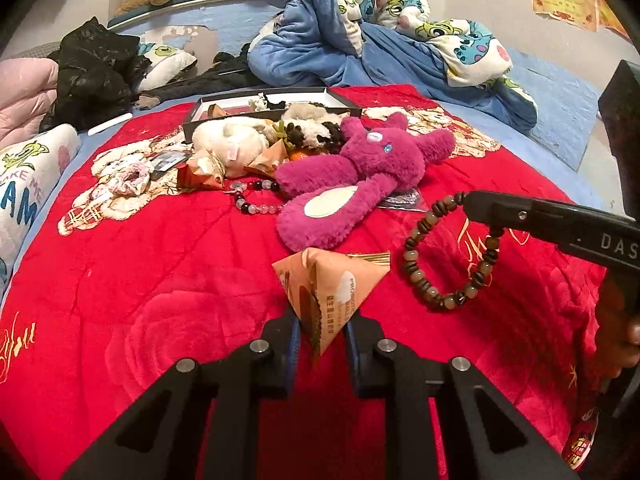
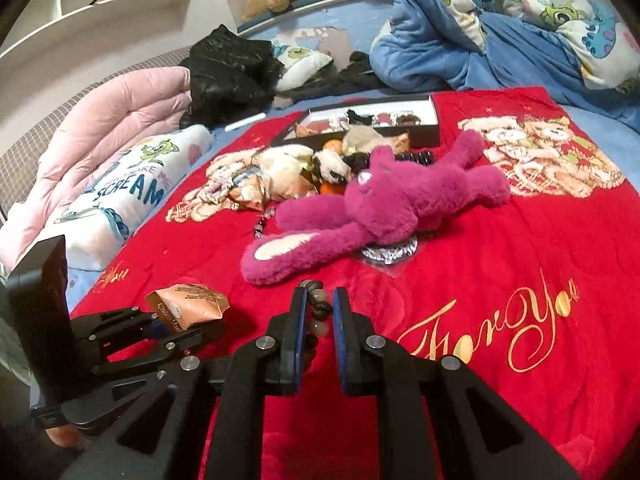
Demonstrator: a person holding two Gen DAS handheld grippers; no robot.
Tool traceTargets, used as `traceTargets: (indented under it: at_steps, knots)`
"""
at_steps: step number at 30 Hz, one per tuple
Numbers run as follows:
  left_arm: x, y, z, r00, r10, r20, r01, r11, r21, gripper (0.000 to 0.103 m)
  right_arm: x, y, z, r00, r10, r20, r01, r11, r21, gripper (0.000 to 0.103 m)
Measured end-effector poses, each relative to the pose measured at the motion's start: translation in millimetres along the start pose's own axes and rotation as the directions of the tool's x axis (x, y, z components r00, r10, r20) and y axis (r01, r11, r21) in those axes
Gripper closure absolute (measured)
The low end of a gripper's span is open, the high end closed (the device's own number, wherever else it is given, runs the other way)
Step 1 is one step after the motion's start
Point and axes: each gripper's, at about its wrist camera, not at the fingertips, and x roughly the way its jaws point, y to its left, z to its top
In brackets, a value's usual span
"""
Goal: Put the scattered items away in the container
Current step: 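Close left tool on tan paper packet while right tool grasps bead bracelet, then lift and carry paper packet with left tool while right tool carries bracelet to box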
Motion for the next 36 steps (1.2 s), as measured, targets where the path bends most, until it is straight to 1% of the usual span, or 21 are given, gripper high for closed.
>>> traceTargets:
  at_steps: [8,11,16,27,31,33,36]
  knots:
    - [-0.6,3.8,1.8,1.000,0.012,0.005,-0.012,1.000,-0.008,0.083,-4.3,2.4,1.4,1.000,0.018,0.022,-0.018,1.000,0.005,0.090]
    - [1.4,3.8,1.1,1.000,0.018,-0.001,-0.018,1.000,-0.007,0.083,-2.2,1.7,0.9,1.000,0.016,0.014,-0.016,1.000,0.002,0.090]
    - [3.6,2.4,0.4,1.000,0.019,-0.008,-0.019,1.000,-0.002,0.083,10.8,4.2,-4.8,0.999,0.015,-0.035,-0.016,1.000,-0.008,0.090]
    - [4.2,5.4,0.1,1.000,0.021,-0.007,-0.021,1.000,-0.011,0.083,31.2,15.0,-15.1,0.992,0.043,-0.119,-0.047,0.998,-0.038,0.092]
    - [2.5,6.7,1.3,1.000,0.022,0.001,-0.022,1.000,-0.013,0.083,30.4,16.6,-15.4,0.992,0.057,-0.111,-0.061,0.998,-0.034,0.093]
    - [1.0,8.0,2.7,1.000,0.018,0.007,-0.018,1.000,-0.020,0.083,27.2,15.7,-13.6,0.992,0.077,-0.099,-0.079,0.997,-0.020,0.093]
    - [-3.5,8.0,6.2,1.000,0.018,0.022,-0.017,1.000,-0.026,0.083,20.6,16.9,-9.7,0.995,0.074,-0.071,-0.076,0.997,-0.027,0.093]
